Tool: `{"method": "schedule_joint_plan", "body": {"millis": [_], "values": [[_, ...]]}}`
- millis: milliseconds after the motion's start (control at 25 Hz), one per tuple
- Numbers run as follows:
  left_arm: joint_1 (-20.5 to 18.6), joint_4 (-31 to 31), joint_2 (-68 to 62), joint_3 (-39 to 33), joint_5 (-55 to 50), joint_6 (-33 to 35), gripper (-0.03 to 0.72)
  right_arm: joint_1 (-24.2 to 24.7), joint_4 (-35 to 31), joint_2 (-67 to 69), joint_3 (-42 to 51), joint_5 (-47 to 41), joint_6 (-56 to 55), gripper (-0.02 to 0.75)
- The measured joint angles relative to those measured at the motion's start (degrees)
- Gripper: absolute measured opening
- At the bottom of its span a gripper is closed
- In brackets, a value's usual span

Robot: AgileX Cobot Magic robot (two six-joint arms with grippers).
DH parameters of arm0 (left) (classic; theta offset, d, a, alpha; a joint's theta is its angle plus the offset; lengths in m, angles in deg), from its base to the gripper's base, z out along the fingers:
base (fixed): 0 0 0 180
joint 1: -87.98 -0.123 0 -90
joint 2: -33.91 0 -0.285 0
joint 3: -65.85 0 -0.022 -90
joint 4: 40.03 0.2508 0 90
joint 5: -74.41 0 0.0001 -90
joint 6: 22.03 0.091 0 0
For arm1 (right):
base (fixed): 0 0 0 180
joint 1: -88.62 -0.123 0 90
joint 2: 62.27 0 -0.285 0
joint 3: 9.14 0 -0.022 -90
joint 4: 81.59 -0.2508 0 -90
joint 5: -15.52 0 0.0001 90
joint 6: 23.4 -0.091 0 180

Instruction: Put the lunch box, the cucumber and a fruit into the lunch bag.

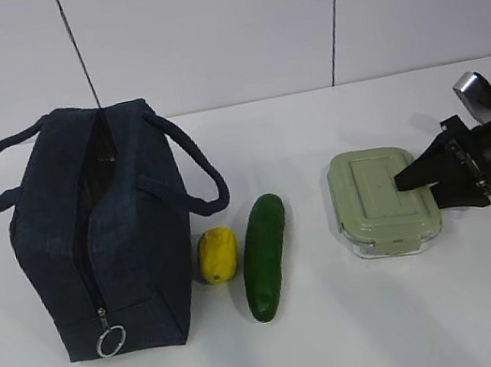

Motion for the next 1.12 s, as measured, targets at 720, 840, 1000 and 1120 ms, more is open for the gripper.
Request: {"method": "schedule_joint_plan", "body": {"millis": [720, 840, 1000, 1120], "values": [[0.0, 0.8, 0.0, 0.0, 0.0, 0.0, 0.326, 0.0, 0.0, -0.1, 0.0, 0.1, -2.5, 0.379], [0.0, 1.2, 0.0, 0.0, 0.0, 0.0, 0.326, 0.0, 0.0, -0.3, 0.0, 0.1, -2.5, 0.379], [0.0, 1.2, 0.0, 0.0, 0.0, 0.0, 0.326, 0.0, 0.0, -0.3, 0.0, 0.1, -2.5, 0.379], [0.0, 1.3, 0.0, 0.0, 0.0, 0.0, 0.326, 0.0, 0.0, -0.3, 0.0, 0.1, -2.5, 0.379]]}}
